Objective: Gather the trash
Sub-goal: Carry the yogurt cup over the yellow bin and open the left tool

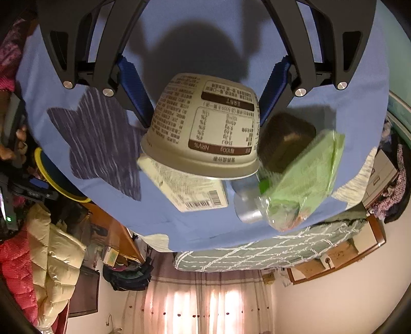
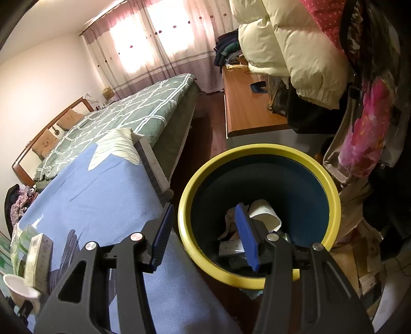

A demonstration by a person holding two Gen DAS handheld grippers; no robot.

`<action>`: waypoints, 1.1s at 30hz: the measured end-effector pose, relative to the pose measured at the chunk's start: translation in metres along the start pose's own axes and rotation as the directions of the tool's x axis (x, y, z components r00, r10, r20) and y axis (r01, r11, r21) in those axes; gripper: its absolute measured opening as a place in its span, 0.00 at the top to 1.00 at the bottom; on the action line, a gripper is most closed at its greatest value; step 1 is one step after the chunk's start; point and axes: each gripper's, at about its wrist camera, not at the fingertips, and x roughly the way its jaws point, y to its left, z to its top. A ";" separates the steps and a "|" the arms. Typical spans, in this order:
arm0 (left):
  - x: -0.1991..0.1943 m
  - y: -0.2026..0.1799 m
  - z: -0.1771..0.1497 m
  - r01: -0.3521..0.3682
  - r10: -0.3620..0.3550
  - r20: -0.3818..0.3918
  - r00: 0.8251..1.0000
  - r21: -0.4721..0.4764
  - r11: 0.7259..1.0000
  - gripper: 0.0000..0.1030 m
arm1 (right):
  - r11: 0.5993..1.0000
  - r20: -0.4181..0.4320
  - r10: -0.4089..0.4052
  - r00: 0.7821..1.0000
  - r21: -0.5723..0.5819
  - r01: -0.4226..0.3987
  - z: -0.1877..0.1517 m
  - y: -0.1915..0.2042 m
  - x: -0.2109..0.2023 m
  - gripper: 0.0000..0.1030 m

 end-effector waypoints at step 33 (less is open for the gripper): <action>0.043 -0.232 0.100 0.241 -0.245 -0.014 0.970 0.245 0.939 0.22 | 0.995 0.066 -0.005 0.998 0.100 -0.001 0.009 -0.126 -0.054 0.54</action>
